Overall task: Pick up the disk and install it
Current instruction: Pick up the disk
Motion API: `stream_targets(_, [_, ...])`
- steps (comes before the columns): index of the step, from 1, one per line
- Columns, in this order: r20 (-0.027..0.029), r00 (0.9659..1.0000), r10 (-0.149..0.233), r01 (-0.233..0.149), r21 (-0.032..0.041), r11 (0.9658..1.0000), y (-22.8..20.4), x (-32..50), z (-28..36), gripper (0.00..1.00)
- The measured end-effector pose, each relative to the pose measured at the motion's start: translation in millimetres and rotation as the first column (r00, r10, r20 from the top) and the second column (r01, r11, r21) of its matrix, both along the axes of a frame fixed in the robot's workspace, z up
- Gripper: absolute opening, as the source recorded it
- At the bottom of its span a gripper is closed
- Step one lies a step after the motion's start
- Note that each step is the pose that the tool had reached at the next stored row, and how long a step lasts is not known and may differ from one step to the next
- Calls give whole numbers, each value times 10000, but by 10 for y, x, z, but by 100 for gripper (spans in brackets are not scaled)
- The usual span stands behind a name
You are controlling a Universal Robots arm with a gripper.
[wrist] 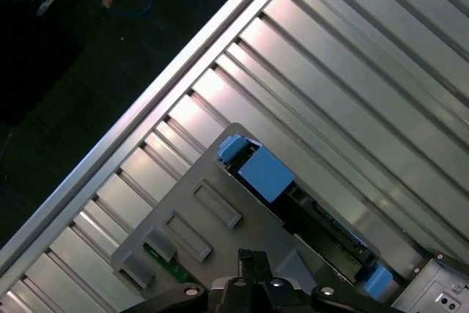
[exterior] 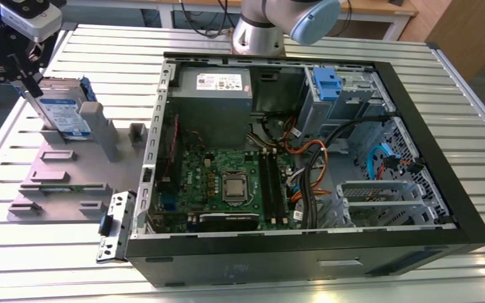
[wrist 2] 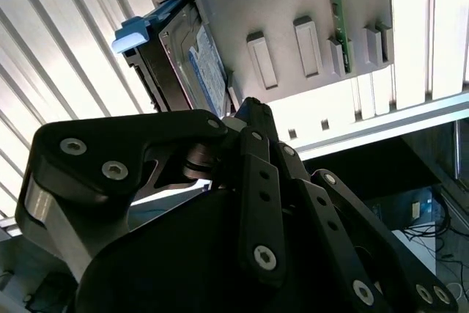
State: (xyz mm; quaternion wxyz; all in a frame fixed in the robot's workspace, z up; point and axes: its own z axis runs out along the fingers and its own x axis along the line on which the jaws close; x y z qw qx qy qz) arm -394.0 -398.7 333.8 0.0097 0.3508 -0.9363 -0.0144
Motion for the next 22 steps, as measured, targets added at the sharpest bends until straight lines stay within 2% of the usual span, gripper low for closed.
stream_targets(22, [0, 9991, 433, -433, 0, 9991, 0, 0, 0, 11])
